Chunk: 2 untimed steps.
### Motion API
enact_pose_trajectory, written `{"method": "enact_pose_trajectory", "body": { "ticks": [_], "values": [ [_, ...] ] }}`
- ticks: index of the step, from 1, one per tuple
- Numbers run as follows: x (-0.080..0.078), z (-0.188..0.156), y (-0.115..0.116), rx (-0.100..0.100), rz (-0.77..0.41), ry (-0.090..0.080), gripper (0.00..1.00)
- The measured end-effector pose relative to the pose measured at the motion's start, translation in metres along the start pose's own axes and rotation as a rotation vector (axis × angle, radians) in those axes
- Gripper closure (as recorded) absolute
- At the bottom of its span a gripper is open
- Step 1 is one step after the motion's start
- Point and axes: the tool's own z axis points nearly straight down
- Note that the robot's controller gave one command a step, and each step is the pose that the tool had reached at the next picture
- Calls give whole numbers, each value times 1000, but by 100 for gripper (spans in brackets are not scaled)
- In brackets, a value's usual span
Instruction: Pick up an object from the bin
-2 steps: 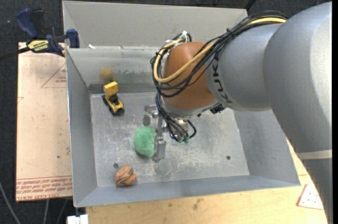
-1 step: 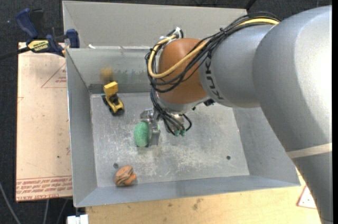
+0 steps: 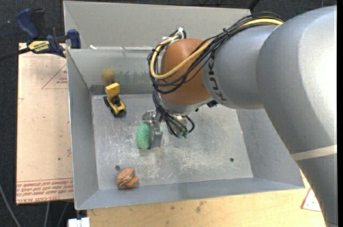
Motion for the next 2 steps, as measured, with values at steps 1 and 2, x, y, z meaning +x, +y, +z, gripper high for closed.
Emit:
{"method": "enact_pose_trajectory", "body": {
  "ticks": [1, 2],
  "values": [
    [15, -134, 13, 0, -11, -1, 100],
    [15, -134, 13, 0, -10, -1, 100]
  ]
}}
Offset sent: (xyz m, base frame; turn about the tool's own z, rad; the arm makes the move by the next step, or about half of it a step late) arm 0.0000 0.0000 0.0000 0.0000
